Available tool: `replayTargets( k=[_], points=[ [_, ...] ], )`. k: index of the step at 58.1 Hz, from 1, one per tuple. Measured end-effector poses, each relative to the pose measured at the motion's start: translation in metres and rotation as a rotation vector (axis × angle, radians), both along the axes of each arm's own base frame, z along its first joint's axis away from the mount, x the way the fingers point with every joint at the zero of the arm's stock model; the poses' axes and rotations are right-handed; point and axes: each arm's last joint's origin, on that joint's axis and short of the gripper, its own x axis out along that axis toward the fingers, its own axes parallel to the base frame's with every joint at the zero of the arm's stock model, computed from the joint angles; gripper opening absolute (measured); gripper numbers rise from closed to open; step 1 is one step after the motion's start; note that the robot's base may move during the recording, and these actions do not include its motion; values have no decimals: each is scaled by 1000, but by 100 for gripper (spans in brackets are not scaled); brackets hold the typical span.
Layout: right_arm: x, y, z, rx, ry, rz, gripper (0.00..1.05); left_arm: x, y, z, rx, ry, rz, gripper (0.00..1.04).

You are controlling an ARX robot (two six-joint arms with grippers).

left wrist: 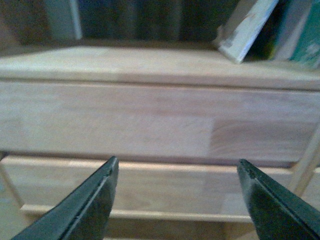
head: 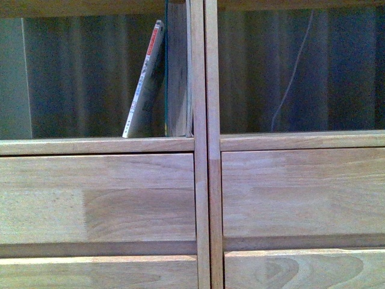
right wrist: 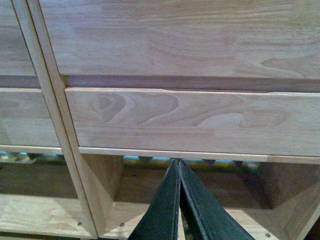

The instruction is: Organize books on shelf

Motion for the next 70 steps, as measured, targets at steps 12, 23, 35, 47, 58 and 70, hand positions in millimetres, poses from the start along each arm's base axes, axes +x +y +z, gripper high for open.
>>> replayTargets(
  k=[12,23,35,47,58,70],
  points=[
    [0,0,0,0,0,0,3,-12,0,-33,2,0,-3,18],
    [0,0,0,0,0,0,3,-20,-1,-54,4,5,-3,3],
    [0,0,0,0,0,0,3,-28,-1,-69,4,2,-3,3],
    [0,0,0,0,0,0,3,-33,-1,-79,5,-4,-3,3],
    [0,0,0,0,0,0,3,-37,-1,-86,5,-2,-3,3],
    [0,0,0,0,0,0,3,-41,-1,-91,5,-5,-3,3]
  ],
)
